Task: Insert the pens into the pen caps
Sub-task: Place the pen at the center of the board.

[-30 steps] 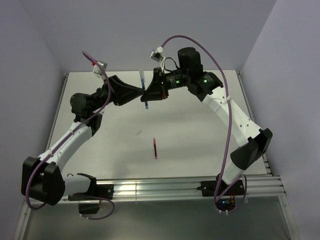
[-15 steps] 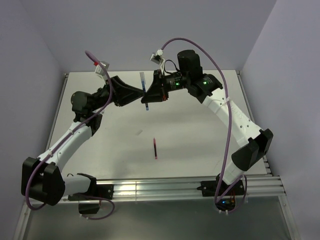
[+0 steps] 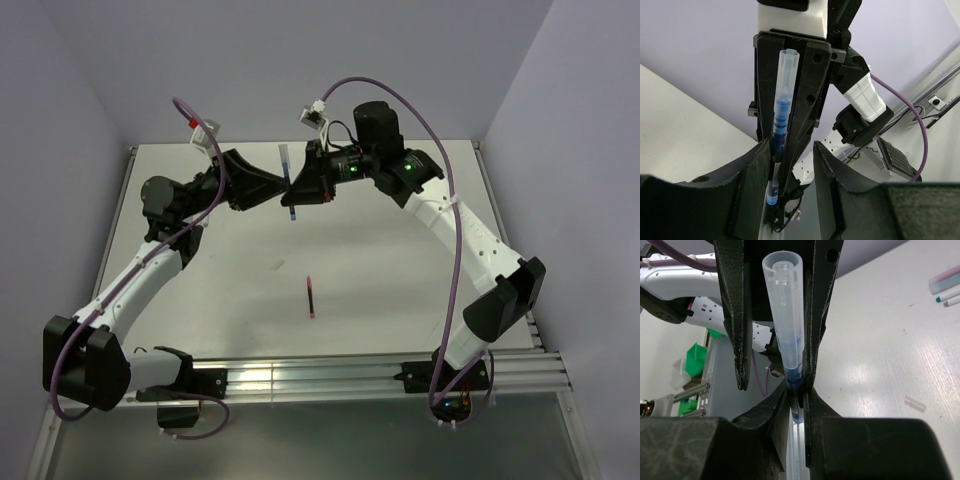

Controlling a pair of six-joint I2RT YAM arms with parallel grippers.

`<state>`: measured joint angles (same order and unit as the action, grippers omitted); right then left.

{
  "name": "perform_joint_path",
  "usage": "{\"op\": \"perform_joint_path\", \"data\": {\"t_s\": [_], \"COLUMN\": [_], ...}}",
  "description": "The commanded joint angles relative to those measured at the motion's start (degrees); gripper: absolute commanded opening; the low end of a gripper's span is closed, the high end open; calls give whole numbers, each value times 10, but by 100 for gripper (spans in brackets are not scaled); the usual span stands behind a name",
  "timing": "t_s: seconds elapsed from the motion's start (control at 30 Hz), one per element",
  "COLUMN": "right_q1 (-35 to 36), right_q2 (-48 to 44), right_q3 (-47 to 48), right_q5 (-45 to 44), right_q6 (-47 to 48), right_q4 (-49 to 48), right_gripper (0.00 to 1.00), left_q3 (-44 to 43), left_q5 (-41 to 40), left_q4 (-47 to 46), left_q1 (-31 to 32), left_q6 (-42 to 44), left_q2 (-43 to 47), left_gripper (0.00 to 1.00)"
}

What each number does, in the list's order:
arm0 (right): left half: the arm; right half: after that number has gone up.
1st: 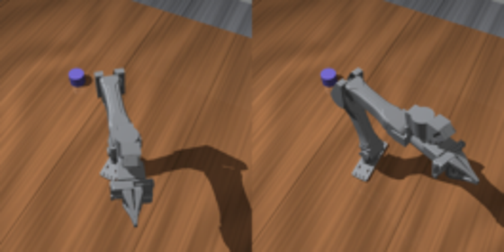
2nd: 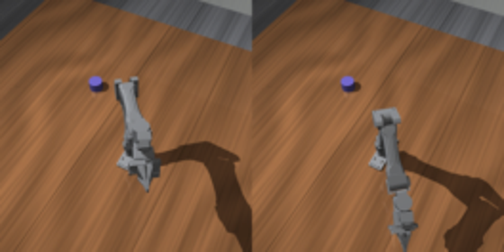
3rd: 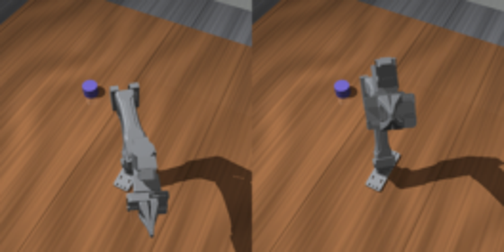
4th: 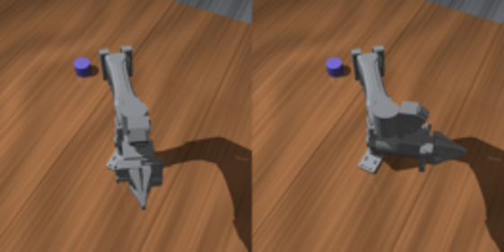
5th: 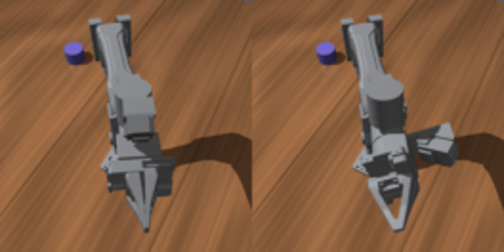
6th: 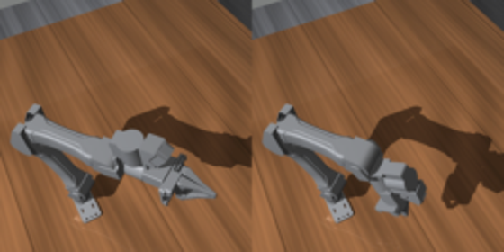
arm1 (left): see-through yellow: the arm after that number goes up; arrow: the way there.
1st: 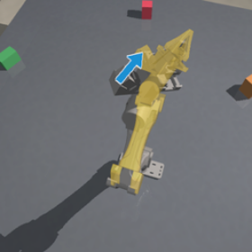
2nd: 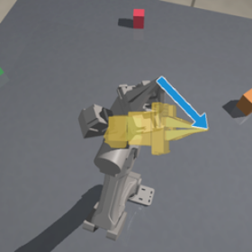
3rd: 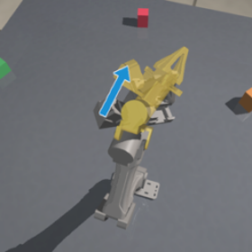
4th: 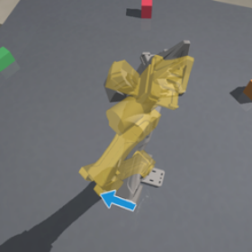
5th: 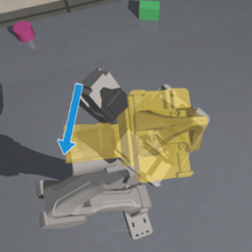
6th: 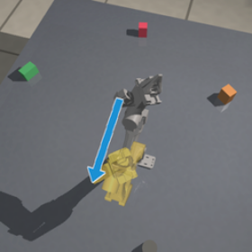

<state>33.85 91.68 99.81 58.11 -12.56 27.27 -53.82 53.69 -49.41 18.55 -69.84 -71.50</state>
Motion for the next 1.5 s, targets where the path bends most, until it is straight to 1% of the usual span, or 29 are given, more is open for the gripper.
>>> {"op": "perform_joint_path", "data": {"t_s": [0.0,0.27,0.37,0.5,0.57,0.6,0.7,0.77,0.8,0.83,0.87,0.9,0.93,0.97,1.0,1.03,1.07,1.1,1.13,1.17,1.23,1.27,1.33,1.37,1.43,1.47], "right_q1": [11,18,20,21,22,22,22,22,22,22,22,21,20,19,18,15,11,2,-5,-12,-36,-42,-65,-70,-81,-84], "right_q2": [-26,-26,-29,-33,-34,-36,-35,-33,-32,-32,-31,-33,-35,-38,-40,-42,-44,-47,-51,-54,-60,-64,-67,-70,-74,-76], "right_q3": [-3,-15,-19,-26,-29,-29,-27,-23,-23,-23,-24,-26,-33,-35,-37,-44,-47,-51,-61,-66,-80,-83,-87,-88,-89,-91], "right_q5": [0,5,10,7,4,3,-2,-3,-4,-8,-9,-11,-16,-21,-26,-31,-36,-42,-50,-49,-59,-60,-66,-71,-79,-88], "right_q6": [4,4,3,4,5,5,5,3,2,0,0,0,1,4,7,9,14,16,20,25,34,44,53,63,69,71], "right_q4": [-45,-44,-44,-45,-45,-45,-45,-45,-45,-44,-43,-43,-43,-42,-40,-38,-33,-29,-27,-22,-16,-6,7,18,25,28], "right_gripper": [0,0,0,0,0,0,0,0,0,10,22,37,52,67,72,79,82,84,84,84,85,85,85,85,85,85], "left_q3": [-28,-27,-27,-26,-24,-24,-16,-14,-13,-15,-21,-24,-29,-52,-68,-88,-115,-178,-212,-267,-298,-318,-320,-330,-341,-362], "left_q5": [26,26,21,21,24,25,28,30,32,32,33,37,40,41,41,35,21,-2,-48,-82,-146,-195,-233,-278,-307,-325], "left_q4": [-1,-16,-19,-34,-32,-31,-27,-24,-11,-2,7,17,61,116,170,325,414,492,589,702,768,791,808,814,831,843], "left_q1": [1,1,-2,-5,-5,-5,-5,-5,-5,-7,-8,-11,-14,-18,-24,-28,-31,-36,-36,-36,-37,-39,-58,-61,-69,-76], "left_q6": [7,-2,-4,-15,-16,-15,-13,-12,-8,1,7,12,23,71,105,203,265,327,391,492,555,590,601,612,625,634], "left_q2": [1,-1,-1,-4,-4,-2,2,4,5,5,5,5,5,3,1,-8,-15,-25,-36,-58,-76,-90,-96,-108,-125,-151], "left_gripper": [45,40,43,42,37,30,16,10,3,0,0,0,0,0,0,0,0,0,0,0,0,0,0,1,1,0]}}
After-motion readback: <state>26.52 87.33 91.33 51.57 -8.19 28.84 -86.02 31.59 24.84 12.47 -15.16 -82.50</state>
